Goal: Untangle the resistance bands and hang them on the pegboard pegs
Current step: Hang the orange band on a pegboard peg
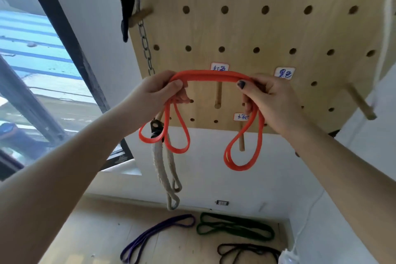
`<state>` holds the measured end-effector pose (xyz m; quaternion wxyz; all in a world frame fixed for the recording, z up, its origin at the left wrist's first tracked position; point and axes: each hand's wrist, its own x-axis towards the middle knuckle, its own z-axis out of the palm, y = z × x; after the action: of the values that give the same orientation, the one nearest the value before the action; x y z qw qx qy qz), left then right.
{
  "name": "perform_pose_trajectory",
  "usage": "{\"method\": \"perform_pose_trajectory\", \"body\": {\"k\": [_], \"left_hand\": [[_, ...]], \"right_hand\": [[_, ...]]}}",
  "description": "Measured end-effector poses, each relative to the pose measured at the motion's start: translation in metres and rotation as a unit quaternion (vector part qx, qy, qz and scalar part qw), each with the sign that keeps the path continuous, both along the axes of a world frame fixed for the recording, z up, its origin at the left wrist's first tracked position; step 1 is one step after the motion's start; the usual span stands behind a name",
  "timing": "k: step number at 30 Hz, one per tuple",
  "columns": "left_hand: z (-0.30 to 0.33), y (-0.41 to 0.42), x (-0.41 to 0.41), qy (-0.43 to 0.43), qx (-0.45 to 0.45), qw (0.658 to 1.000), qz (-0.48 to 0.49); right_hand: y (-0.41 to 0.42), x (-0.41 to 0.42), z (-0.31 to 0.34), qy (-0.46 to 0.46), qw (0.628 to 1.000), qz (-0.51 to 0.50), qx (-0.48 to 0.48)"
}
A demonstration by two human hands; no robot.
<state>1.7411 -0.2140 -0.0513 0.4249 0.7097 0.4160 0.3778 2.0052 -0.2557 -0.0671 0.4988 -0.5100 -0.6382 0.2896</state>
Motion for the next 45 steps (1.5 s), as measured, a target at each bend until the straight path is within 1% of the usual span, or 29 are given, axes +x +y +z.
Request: {"method": "perform_pose_trajectory", "body": {"k": [2, 6, 9, 12, 15, 19, 21, 24, 26, 28, 30, 31, 34, 36, 37, 39, 40, 42, 45], "left_hand": [[0.001, 0.007, 0.009, -0.007, 0.000, 1.000, 0.015], [-0.010, 0.025, 0.027, 0.008, 0.001, 0.998, 0.063], [-0.023, 0.040, 0.040, 0.028, 0.000, 0.995, 0.095], [-0.035, 0.050, 0.048, 0.029, -0.018, 0.991, 0.131], [-0.048, 0.054, 0.050, 0.028, -0.043, 0.987, 0.153], [-0.066, 0.058, 0.047, 0.063, -0.072, 0.982, 0.161], [-0.076, 0.061, 0.049, 0.093, -0.069, 0.980, 0.163], [-0.083, 0.062, 0.053, 0.197, -0.054, 0.967, 0.149], [-0.081, 0.061, 0.059, 0.252, -0.063, 0.959, 0.117], [-0.077, 0.062, 0.061, 0.323, -0.037, 0.940, 0.101], [-0.075, 0.065, 0.061, 0.410, 0.017, 0.904, 0.120], [-0.072, 0.065, 0.061, 0.438, 0.042, 0.888, 0.132], [-0.060, 0.060, 0.064, 0.470, 0.119, 0.863, 0.143], [-0.048, 0.058, 0.065, 0.459, 0.197, 0.854, 0.148], [-0.041, 0.057, 0.066, 0.438, 0.234, 0.856, 0.144], [-0.028, 0.057, 0.069, 0.384, 0.283, 0.872, 0.107], [-0.024, 0.058, 0.071, 0.366, 0.292, 0.880, 0.085], [-0.018, 0.062, 0.077, 0.360, 0.298, 0.882, 0.057], [-0.023, 0.069, 0.080, 0.356, 0.298, 0.884, 0.050]], "right_hand": [[0.007, -0.001, 0.000, 0.020, 0.999, -0.028, -0.001], [0.022, -0.009, -0.005, 0.080, 0.994, -0.068, 0.000], [0.036, -0.018, -0.016, 0.129, 0.985, -0.117, -0.013], [0.050, -0.030, -0.028, 0.172, 0.972, -0.156, -0.039], [0.060, -0.040, -0.040, 0.172, 0.968, -0.174, -0.054], [0.068, -0.047, -0.055, 0.154, 0.968, -0.189, -0.065], [0.070, -0.049, -0.061, 0.154, 0.968, -0.186, -0.064], [0.068, -0.053, -0.071, 0.134, 0.973, -0.180, -0.059], [0.067, -0.055, -0.075, 0.129, 0.974, -0.178, -0.060], [0.067, -0.056, -0.075, 0.129, 0.973, -0.183, -0.057], [0.070, -0.055, -0.076, 0.123, 0.973, -0.188, -0.056], [0.071, -0.054, -0.076, 0.122, 0.973, -0.188, -0.055], [0.073, -0.054, -0.079, 0.116, 0.973, -0.192, -0.050], [0.074, -0.054, -0.078, 0.124, 0.972, -0.194, -0.048], [0.075, -0.054, -0.077, 0.136, 0.971, -0.192, -0.045], [0.078, -0.053, -0.074, 0.152, 0.969, -0.190, -0.033], [0.081, -0.052, -0.073, 0.148, 0.970, -0.192, -0.026], [0.085, -0.053, -0.072, 0.146, 0.970, -0.194, -0.020], [0.089, -0.056, -0.070, 0.152, 0.968, -0.197, -0.026]]}}
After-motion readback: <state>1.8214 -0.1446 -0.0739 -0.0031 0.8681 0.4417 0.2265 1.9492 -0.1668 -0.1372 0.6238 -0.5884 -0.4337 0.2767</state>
